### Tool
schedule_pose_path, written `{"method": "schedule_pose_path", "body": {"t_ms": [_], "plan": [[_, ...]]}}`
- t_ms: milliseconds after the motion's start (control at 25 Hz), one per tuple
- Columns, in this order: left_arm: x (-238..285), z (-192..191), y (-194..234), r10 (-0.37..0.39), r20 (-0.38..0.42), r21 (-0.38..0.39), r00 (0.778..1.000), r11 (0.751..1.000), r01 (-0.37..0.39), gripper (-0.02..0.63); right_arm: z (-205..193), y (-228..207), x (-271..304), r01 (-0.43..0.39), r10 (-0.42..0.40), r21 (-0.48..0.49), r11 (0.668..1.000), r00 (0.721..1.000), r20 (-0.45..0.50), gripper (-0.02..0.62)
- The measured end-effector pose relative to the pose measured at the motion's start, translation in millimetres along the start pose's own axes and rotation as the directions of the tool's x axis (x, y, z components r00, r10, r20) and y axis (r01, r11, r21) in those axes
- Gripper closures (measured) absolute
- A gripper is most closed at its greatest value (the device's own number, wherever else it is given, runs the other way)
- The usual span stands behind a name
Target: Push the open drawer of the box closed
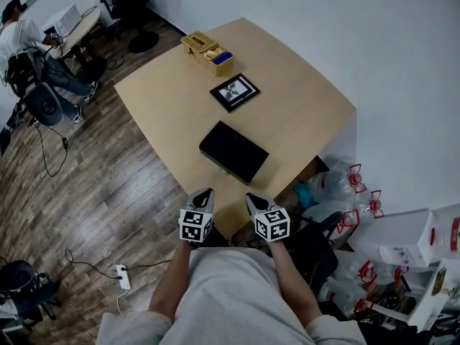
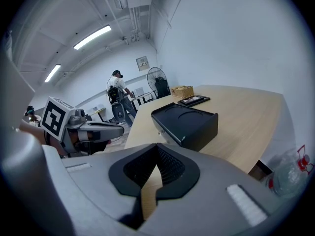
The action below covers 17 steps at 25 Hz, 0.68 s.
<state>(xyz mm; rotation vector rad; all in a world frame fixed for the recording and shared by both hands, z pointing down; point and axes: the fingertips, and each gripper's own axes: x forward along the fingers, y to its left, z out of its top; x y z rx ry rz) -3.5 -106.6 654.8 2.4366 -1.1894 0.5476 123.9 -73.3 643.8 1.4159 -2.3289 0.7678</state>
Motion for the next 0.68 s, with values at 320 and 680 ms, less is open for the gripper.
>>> {"method": "schedule_pose_path", "body": {"t_ms": [320,680], "plan": [[-1.5,3.2,-3.6,0.004,0.005,0.007,1.000,1.000,-0.004,0.554,-2.7,2.2,-5.3,0.005,-0.005,-0.020,1.000,1.000,-0.007,0.594],[-1.6,1.1,-7.1,0.006,0.000,0.011,1.000,1.000,-0.006,0.554,-1.2,-1.5,-10.7,0.016,-0.016,-0.012,1.000,1.000,0.020,0.594]]}}
